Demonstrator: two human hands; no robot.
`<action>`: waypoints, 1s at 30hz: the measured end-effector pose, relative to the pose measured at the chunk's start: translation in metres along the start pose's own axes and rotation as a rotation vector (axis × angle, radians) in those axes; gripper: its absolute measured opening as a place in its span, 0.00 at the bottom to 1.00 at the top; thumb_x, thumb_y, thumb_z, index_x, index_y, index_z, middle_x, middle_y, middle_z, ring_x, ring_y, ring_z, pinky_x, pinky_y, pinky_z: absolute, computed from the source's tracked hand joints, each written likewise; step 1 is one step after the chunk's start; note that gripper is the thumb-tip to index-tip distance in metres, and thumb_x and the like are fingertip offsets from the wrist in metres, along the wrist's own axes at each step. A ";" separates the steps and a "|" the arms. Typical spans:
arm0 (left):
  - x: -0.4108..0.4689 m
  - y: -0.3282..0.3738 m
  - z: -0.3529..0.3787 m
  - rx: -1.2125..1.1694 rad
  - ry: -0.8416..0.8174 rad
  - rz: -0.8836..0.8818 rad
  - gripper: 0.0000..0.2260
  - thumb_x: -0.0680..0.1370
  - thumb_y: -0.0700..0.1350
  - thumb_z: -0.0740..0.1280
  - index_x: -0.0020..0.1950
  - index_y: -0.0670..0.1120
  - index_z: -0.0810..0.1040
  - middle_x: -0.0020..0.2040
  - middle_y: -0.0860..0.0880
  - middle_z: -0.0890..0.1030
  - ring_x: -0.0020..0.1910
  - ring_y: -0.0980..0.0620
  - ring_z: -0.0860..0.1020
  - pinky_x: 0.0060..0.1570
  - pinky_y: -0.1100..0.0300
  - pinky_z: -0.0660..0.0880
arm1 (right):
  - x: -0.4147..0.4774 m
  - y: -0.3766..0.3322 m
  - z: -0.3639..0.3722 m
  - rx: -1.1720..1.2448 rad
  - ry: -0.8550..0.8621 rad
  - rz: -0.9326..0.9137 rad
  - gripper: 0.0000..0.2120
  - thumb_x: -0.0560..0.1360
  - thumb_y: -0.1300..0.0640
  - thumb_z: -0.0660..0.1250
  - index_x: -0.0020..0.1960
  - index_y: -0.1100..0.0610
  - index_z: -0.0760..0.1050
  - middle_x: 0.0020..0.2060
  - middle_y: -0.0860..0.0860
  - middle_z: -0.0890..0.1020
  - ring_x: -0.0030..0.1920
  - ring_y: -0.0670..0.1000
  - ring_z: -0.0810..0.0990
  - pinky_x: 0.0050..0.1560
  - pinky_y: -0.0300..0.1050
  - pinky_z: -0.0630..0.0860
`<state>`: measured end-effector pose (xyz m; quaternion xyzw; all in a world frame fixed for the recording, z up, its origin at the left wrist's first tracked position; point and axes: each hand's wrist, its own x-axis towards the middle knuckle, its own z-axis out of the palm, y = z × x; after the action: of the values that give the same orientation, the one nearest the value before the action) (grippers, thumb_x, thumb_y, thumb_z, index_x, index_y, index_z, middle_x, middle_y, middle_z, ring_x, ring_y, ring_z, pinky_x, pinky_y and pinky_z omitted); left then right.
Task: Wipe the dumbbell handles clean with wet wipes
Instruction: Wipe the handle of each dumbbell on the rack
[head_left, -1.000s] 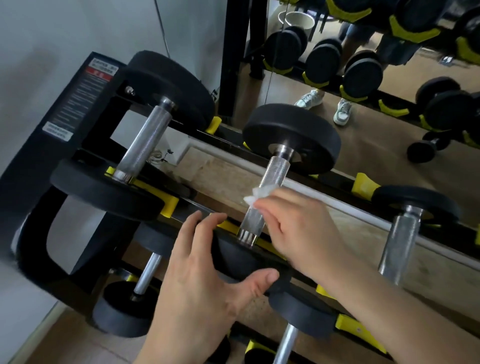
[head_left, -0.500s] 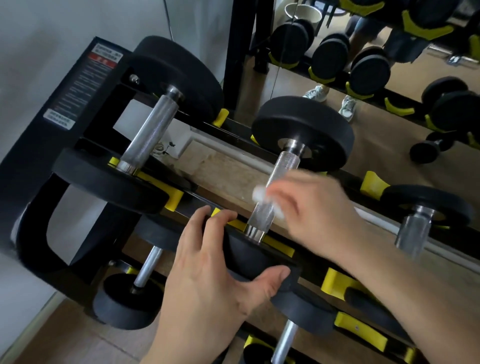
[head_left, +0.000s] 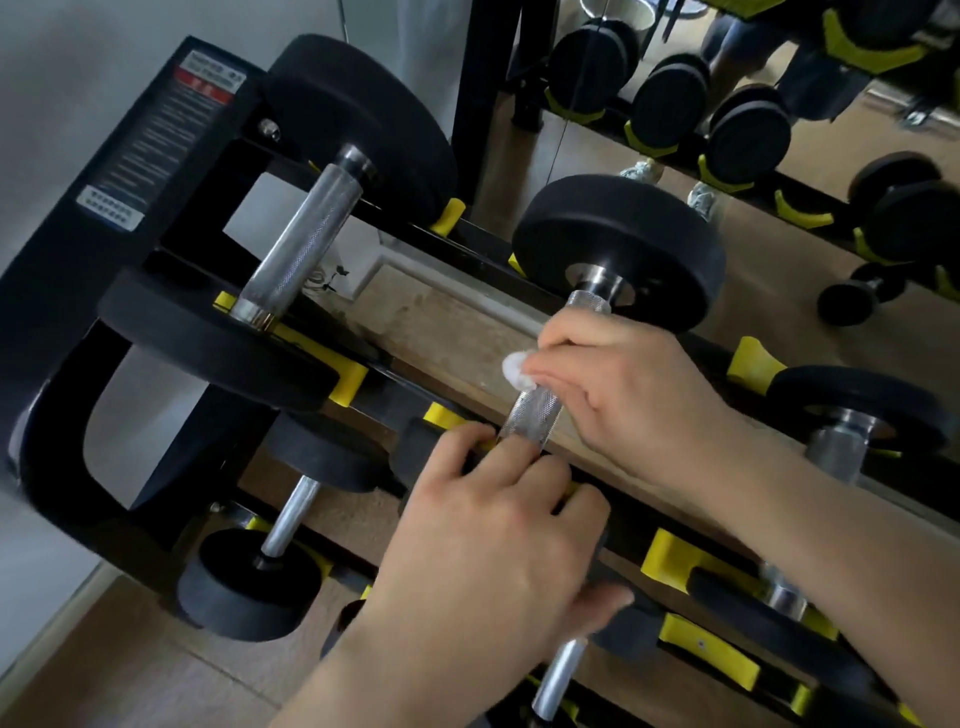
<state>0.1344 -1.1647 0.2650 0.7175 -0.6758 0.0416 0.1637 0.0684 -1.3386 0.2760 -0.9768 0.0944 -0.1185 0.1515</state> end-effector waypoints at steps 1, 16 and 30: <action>0.004 -0.002 0.003 0.022 0.015 0.031 0.17 0.69 0.65 0.68 0.39 0.51 0.78 0.36 0.54 0.77 0.40 0.49 0.77 0.46 0.52 0.73 | 0.001 0.003 0.001 -0.020 0.061 0.024 0.08 0.76 0.63 0.64 0.46 0.58 0.82 0.40 0.53 0.77 0.35 0.55 0.76 0.33 0.53 0.75; 0.009 -0.008 0.018 -0.317 0.495 -0.150 0.21 0.79 0.46 0.65 0.25 0.45 0.74 0.26 0.51 0.74 0.26 0.49 0.72 0.29 0.53 0.68 | -0.021 -0.019 0.035 1.309 0.315 0.817 0.08 0.69 0.57 0.71 0.48 0.56 0.82 0.36 0.46 0.80 0.34 0.41 0.74 0.34 0.33 0.69; 0.015 -0.006 0.011 -0.472 0.462 -0.257 0.23 0.80 0.49 0.64 0.26 0.43 0.72 0.25 0.50 0.69 0.25 0.50 0.67 0.27 0.52 0.65 | -0.021 -0.029 0.029 0.344 0.403 0.700 0.08 0.73 0.61 0.71 0.45 0.48 0.81 0.43 0.43 0.80 0.42 0.37 0.76 0.43 0.25 0.69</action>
<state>0.1401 -1.1821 0.2580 0.7106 -0.5161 0.0246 0.4776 0.0601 -1.2988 0.2541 -0.8038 0.4262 -0.2621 0.3217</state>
